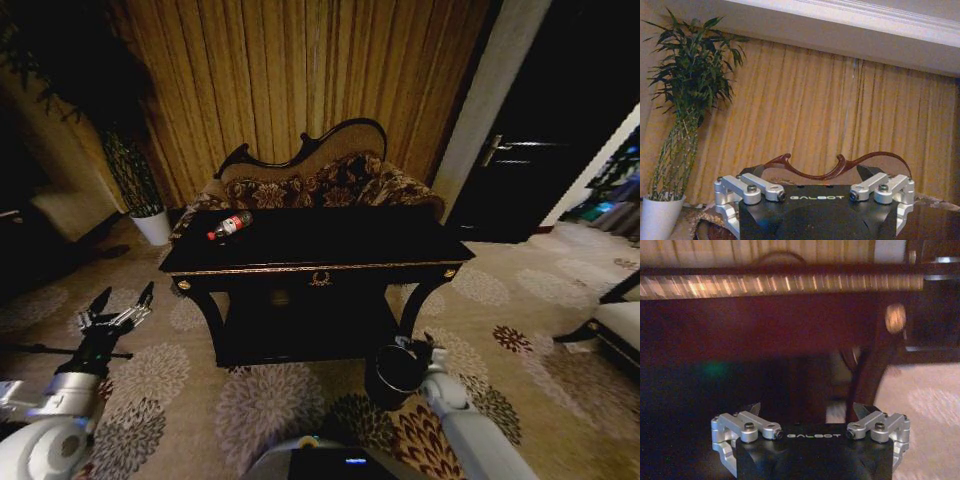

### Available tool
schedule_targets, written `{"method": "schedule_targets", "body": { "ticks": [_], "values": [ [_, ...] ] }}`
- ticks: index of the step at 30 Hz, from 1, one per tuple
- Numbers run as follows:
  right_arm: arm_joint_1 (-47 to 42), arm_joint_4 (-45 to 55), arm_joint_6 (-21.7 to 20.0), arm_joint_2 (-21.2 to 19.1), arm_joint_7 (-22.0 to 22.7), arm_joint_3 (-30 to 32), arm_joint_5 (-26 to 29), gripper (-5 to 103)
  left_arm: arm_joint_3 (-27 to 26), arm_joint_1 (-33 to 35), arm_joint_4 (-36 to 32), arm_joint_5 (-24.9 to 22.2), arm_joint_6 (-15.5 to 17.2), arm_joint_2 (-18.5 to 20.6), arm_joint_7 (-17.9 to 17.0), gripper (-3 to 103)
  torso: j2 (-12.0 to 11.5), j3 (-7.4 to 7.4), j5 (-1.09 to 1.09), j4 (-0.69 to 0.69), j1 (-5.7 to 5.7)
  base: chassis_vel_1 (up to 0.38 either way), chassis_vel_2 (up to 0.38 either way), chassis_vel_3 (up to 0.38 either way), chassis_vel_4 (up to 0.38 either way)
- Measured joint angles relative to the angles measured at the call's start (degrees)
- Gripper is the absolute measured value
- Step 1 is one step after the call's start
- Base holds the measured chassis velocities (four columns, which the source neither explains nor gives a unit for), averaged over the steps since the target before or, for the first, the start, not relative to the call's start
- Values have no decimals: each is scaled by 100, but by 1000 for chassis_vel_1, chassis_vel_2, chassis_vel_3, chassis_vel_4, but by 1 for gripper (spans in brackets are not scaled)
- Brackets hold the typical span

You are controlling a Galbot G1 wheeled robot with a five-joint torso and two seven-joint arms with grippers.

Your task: Move to the front of the table and place the trash on the table into the trash bin.

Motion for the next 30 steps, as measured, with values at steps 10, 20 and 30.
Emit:
{"method": "schedule_targets", "body": {
  "ticks": [10, 20, 30],
  "values": [
    [-291, 2032, -420, -273, 351, 145, 402, 100, -1, -95, -130, 41, 146, 7, -146, 100, 0, 0, 0, 0, 0, 0, 0, 0, 0],
    [-568, 3168, -627, -545, 496, 306, 698, 100, -78, -113, -291, 122, 323, 74, -450, 100, 0, 0, 1, -1, 0, 0, 0, 0, 0],
    [-530, 3228, -641, -602, 453, 357, 712, 100, -107, -122, -338, 123, 449, 147, -501, 100, 0, 0, 1, 0, 0, 0, 0, 0, 0]
  ]
}}
